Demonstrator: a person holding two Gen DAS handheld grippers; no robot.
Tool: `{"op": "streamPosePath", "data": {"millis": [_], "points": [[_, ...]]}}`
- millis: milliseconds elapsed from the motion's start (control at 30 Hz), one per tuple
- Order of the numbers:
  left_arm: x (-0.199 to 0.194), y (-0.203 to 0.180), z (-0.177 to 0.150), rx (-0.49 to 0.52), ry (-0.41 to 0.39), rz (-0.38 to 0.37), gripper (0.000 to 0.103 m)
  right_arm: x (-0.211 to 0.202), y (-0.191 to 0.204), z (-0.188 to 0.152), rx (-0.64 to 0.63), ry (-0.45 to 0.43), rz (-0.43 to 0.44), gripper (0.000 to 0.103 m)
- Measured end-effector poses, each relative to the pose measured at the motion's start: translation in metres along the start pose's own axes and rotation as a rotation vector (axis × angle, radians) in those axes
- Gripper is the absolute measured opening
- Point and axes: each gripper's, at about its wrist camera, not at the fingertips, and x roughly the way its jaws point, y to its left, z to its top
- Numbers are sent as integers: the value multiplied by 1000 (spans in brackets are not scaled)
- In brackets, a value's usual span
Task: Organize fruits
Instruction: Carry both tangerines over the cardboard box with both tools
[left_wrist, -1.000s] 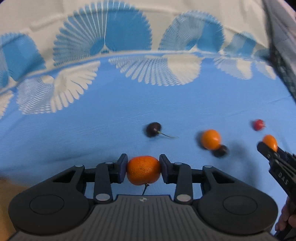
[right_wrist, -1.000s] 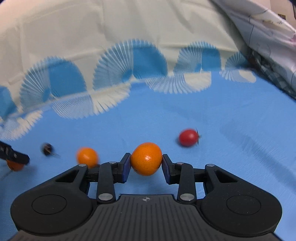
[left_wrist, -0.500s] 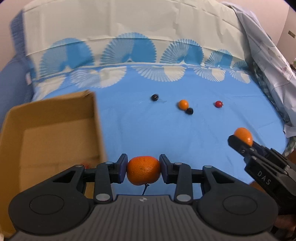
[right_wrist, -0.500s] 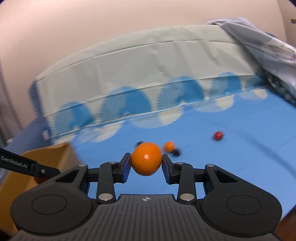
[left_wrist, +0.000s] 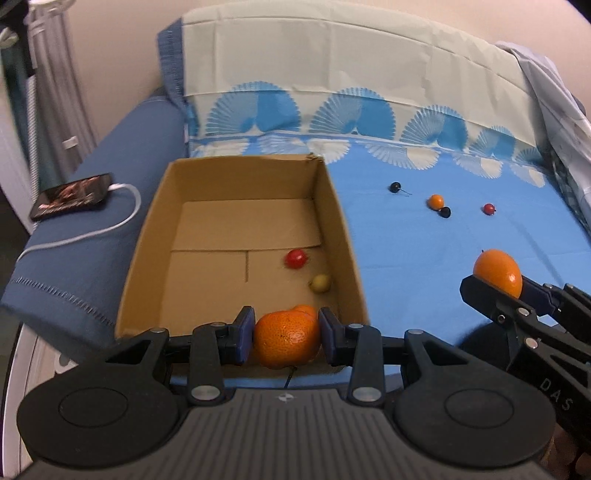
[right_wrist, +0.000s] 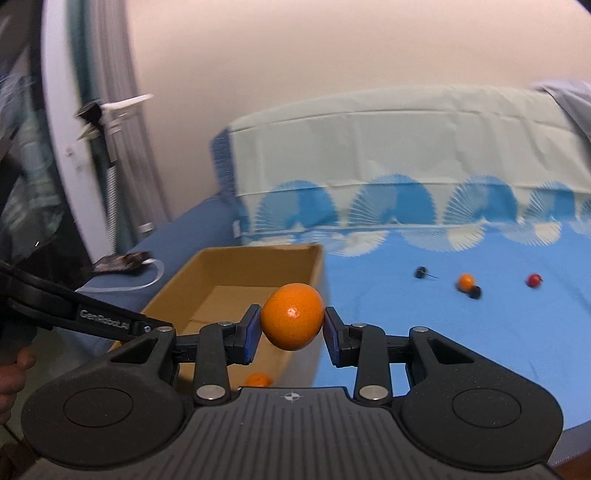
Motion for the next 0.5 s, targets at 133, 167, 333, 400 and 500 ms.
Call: {"op": "streamPosePath", "data": {"millis": [133, 167, 333, 400, 500], "points": [[-15, 9, -15, -16, -29, -3, 42, -14, 18, 3, -47, -26, 2, 37], [-18, 11, -17, -19, -35, -7, 42, -17, 20, 3, -53, -29, 1, 37], [-25, 17, -25, -37, -51, -32, 42, -24, 31, 0, -72, -23, -12, 37], [-25, 19, -25, -47, -51, -42, 42, -25, 34, 0, -80, -25, -16, 37], [-26, 23, -26, -62, -58, -47, 42, -24, 38, 2, -95, -24, -18, 37]]}}
